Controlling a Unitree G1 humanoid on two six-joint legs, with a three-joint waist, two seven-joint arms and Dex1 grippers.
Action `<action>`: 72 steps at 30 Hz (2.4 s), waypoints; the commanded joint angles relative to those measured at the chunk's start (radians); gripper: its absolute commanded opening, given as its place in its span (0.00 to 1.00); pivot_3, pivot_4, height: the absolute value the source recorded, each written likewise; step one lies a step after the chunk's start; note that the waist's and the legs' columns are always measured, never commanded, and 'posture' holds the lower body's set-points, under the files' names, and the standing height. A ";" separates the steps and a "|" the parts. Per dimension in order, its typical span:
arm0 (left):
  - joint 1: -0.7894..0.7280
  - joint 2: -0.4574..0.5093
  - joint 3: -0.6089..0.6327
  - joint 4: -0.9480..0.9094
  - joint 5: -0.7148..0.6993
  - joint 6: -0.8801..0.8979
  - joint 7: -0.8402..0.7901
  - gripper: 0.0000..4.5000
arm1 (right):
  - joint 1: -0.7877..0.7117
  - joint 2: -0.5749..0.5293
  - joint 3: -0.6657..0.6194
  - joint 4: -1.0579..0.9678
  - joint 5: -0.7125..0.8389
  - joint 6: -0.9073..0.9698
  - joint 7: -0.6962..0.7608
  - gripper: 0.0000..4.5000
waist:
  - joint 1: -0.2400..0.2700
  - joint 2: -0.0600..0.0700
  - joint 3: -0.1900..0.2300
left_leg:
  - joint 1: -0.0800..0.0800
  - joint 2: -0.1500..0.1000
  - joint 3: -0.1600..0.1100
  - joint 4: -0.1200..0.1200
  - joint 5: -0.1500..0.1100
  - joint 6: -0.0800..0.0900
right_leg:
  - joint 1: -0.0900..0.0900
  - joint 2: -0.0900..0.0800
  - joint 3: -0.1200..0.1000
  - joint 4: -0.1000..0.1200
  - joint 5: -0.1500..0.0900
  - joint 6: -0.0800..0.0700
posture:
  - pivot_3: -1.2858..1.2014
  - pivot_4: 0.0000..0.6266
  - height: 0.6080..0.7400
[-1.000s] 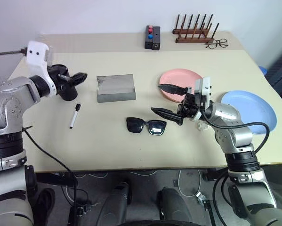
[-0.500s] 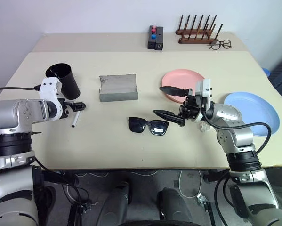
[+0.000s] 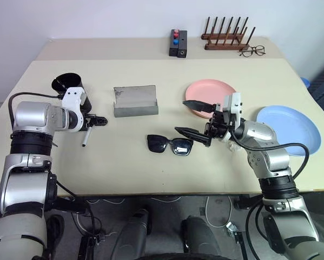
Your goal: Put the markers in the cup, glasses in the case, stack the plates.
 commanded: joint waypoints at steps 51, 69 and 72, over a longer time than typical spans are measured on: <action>0.075 -0.081 0.429 -0.355 -0.073 -0.896 -0.091 0.01 | -0.047 0.038 -0.053 0.025 0.024 -0.034 -0.028 1.00 | -0.003 0.000 0.000 | 0.000 0.000 0.000 -0.001 0.000 0.000 | 0.000 0.000 -0.001 -0.002 0.000 0.000 | 0.52 0.24 1.00; -0.006 -0.036 0.537 0.324 -0.126 -1.560 -0.269 0.01 | -0.026 0.036 -0.040 -0.020 0.029 -0.010 -0.050 1.00 | -0.002 0.000 0.000 | 0.000 0.000 0.000 0.000 0.000 0.000 | 0.001 0.000 -0.002 -0.001 0.000 0.000 | 0.52 0.24 1.00; -0.021 -0.037 0.540 0.411 -0.132 -1.603 -0.296 0.01 | -0.018 0.030 -0.040 -0.030 0.029 -0.006 -0.052 1.00 | -0.004 0.000 0.000 | 0.000 0.000 -0.001 0.000 0.000 0.000 | 0.001 0.000 -0.002 -0.001 0.000 0.000 | 0.52 0.24 1.00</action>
